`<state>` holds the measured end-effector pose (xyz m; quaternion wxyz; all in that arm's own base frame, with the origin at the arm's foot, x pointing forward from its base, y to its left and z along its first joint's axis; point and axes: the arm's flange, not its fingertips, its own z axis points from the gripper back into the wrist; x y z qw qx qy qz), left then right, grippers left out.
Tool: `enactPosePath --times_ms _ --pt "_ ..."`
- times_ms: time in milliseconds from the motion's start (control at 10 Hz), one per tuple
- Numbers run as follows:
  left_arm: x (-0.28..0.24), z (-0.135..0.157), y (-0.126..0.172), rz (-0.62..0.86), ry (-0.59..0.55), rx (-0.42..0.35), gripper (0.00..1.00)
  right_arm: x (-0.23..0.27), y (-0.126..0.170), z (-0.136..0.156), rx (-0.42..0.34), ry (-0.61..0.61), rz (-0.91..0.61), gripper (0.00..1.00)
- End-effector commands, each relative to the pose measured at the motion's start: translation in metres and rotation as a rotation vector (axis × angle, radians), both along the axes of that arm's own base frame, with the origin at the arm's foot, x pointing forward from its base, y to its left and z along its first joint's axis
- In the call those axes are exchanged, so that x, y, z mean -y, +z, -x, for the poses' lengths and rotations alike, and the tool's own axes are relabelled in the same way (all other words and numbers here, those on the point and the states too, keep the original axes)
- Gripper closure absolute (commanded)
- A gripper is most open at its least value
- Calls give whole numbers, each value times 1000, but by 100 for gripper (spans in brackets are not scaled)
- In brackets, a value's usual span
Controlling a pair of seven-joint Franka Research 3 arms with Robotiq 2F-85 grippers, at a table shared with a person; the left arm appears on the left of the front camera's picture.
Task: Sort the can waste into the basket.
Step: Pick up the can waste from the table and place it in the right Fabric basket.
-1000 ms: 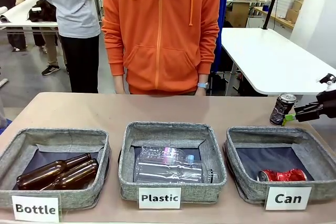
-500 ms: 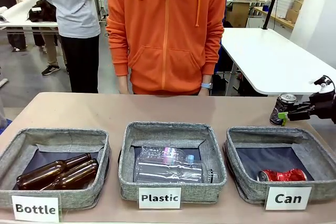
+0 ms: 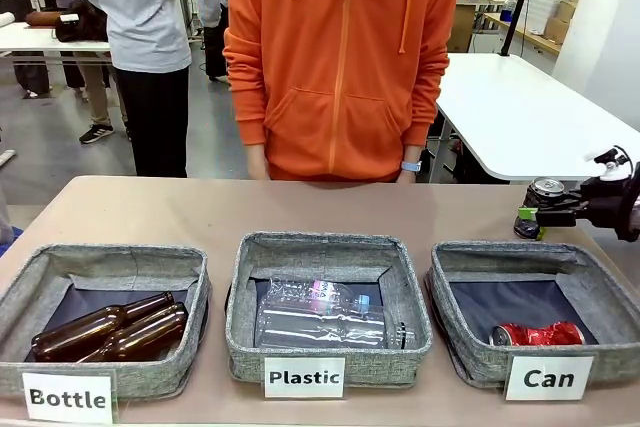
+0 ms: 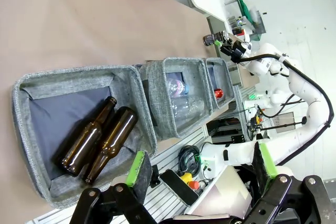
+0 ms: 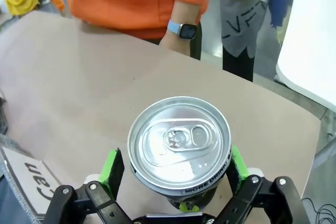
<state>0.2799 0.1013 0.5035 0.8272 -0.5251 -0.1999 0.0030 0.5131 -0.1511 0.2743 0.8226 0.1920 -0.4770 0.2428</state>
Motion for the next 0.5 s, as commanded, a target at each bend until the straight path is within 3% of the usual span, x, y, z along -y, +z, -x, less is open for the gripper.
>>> enactPosePath --times_ms 0,200,300,400 --pt "0 0 3 15 1 3 0 -4 -11 -7 59 -24 -11 0" --pt "0 0 3 15 1 3 0 -4 -12 -8 64 -36 -24 2" --pt "0 0 3 15 1 3 0 -2 -13 -8 60 -52 -34 59" --pt "0 0 3 15 1 3 0 0 -14 -10 48 -50 -43 61"
